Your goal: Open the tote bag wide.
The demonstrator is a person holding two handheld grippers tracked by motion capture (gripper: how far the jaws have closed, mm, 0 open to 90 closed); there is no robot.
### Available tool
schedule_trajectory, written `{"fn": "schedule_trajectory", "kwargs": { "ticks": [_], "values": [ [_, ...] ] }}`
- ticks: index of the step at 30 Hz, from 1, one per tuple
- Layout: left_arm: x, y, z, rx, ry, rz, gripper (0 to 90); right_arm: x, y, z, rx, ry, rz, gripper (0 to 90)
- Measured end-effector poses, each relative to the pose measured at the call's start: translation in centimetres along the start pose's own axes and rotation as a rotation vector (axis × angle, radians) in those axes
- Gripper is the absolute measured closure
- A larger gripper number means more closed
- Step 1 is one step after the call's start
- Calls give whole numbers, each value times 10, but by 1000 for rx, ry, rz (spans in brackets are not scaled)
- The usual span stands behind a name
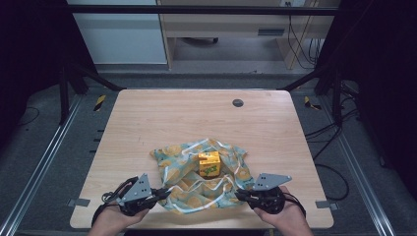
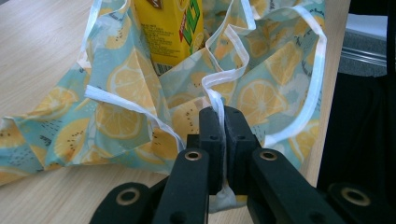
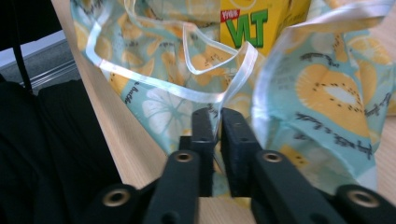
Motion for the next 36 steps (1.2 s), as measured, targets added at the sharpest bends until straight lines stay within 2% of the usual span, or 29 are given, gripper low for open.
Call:
{"fn": "schedule_trajectory", "kwargs": {
  "ticks": [6, 13, 20, 25, 30, 36],
  "values": [
    [-10, 6, -3, 5, -17, -9, 874, 10, -7, 4, -17, -5, -13, 659],
    [-13, 7, -3, 12, -7, -20, 871, 25, -21, 2, -49, -19, -45, 588],
    [-18, 5, -2, 19, -17, -21, 871, 53, -27, -11, -106, -34, -67, 531],
    [-19, 6, -4, 20, -6, -12, 869, 80, -27, -25, -165, -33, -77, 440],
    [-20, 7, -4, 22, -2, -8, 869, 96, -13, -50, -197, -16, -32, 320],
    [-20, 8, -6, 18, 1, -5, 868, 94, 17, -69, -169, 36, 75, 207]
  ]
}}
Point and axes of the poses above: each handheld gripper's, and its own axes: y roughly forward along the jaws, x roughly out of its top, z roughly to its left, the point moved 2 cm from there along y, roughly forward along the jaws, and after that the axes turned 1 degree about x, right-handed, at the moved point
